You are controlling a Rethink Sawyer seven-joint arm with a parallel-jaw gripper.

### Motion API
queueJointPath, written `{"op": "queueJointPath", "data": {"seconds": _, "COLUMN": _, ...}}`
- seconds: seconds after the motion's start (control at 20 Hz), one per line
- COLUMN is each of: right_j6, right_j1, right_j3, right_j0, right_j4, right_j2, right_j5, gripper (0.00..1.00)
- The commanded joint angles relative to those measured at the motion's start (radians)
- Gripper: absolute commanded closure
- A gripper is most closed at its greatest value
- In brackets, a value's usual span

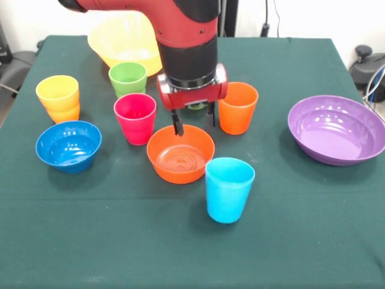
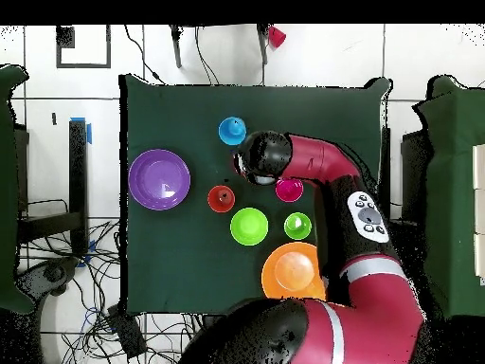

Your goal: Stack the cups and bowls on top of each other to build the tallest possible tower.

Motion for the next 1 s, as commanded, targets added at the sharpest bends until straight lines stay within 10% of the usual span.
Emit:
{"op": "queueJointPath", "data": {"seconds": 0.05, "right_j6": -0.001, "right_j1": -0.041, "right_j3": 0.151, "right_j0": -0.029, "right_j4": -0.04, "right_j2": 0.083, "right_j5": -0.105, "gripper": 0.0}}
{"op": "queueJointPath", "data": {"seconds": 1.0, "right_j6": -0.008, "right_j1": -0.035, "right_j3": 0.121, "right_j0": -0.019, "right_j4": -0.039, "right_j2": 0.088, "right_j5": -0.075, "gripper": 0.0}}
